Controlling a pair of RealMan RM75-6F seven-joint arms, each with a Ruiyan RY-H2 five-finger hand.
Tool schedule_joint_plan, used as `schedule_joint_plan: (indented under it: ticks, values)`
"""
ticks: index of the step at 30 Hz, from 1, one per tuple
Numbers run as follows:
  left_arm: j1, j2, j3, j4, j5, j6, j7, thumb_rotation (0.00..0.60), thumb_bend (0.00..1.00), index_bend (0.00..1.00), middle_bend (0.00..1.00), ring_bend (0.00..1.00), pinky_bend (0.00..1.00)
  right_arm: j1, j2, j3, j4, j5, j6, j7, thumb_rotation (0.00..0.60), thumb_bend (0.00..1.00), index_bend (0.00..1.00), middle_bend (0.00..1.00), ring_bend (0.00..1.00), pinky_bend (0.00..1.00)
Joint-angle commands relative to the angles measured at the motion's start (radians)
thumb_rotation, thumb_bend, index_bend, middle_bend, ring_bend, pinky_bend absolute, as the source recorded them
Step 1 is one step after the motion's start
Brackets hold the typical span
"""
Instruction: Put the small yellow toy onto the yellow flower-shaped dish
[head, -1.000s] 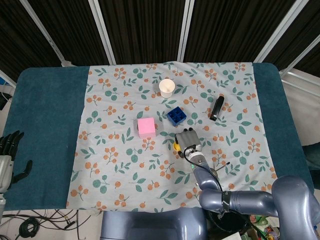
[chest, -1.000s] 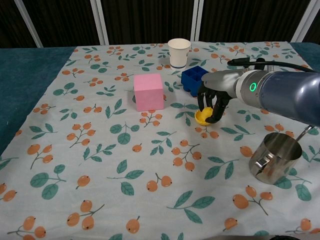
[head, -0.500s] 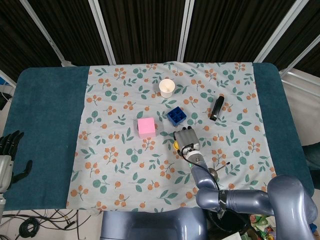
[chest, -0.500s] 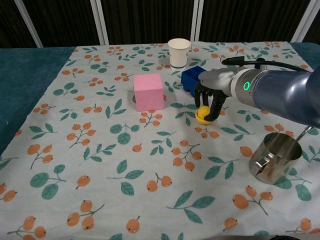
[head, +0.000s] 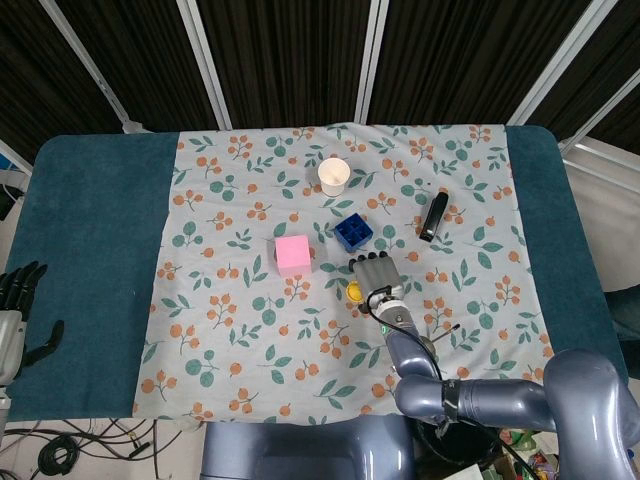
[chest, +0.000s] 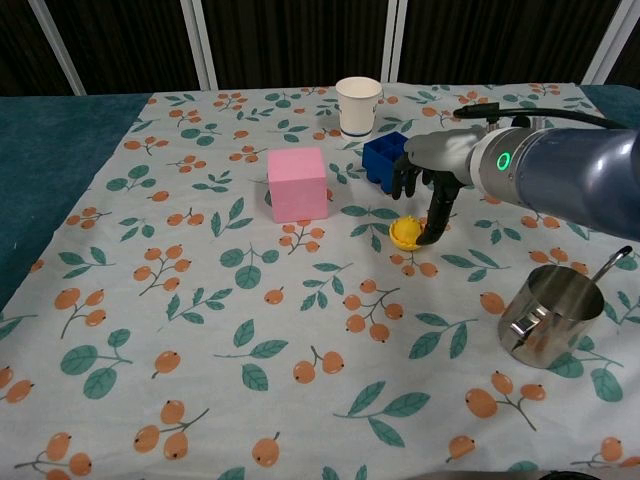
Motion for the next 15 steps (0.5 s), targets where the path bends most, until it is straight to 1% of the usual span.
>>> schedule_joint_plan:
  ticks: [1, 5, 8, 9, 12, 15]
  values:
    - [0.000, 0.000, -0.001, 0.000, 0.000, 0.001, -0.001, 0.600, 0.41, 0.00, 0.03, 0.00, 0.00, -0.027, 0.076, 0.013, -0.076, -0.042, 0.021, 0.033, 0.600, 0.11, 0.27, 0.15, 0.14, 0.16]
    - [0.000, 0.000, 0.000, 0.000, 0.000, 0.001, -0.001, 0.600, 0.41, 0.00, 0.03, 0.00, 0.00, -0.080, 0.218, 0.005, -0.200, -0.092, 0.037, 0.071, 0.600, 0.11, 0.27, 0.11, 0.11, 0.16]
    - [0.001, -0.001, 0.001, 0.000, 0.003, 0.004, 0.004, 0.600, 0.41, 0.00, 0.03, 0.00, 0.00, -0.146, 0.343, -0.011, -0.301, -0.173, 0.066, 0.131, 0.600, 0.11, 0.25, 0.09, 0.08, 0.16]
    - [0.001, -0.002, 0.001, 0.000, 0.004, 0.005, 0.005, 0.600, 0.41, 0.00, 0.03, 0.00, 0.00, -0.175, 0.386, -0.018, -0.335, -0.213, 0.078, 0.162, 0.600, 0.11, 0.24, 0.09, 0.06, 0.16]
    - [0.002, -0.004, 0.002, -0.001, 0.005, 0.008, 0.009, 0.600, 0.41, 0.00, 0.03, 0.00, 0.00, -0.251, 0.475, -0.044, -0.403, -0.318, 0.107, 0.241, 0.600, 0.11, 0.23, 0.07, 0.02, 0.16]
    - [0.004, -0.007, 0.003, -0.001, 0.009, 0.013, 0.013, 0.600, 0.41, 0.00, 0.03, 0.00, 0.00, -0.357, 0.567, -0.092, -0.465, -0.466, 0.142, 0.356, 0.600, 0.11, 0.20, 0.06, 0.01, 0.16]
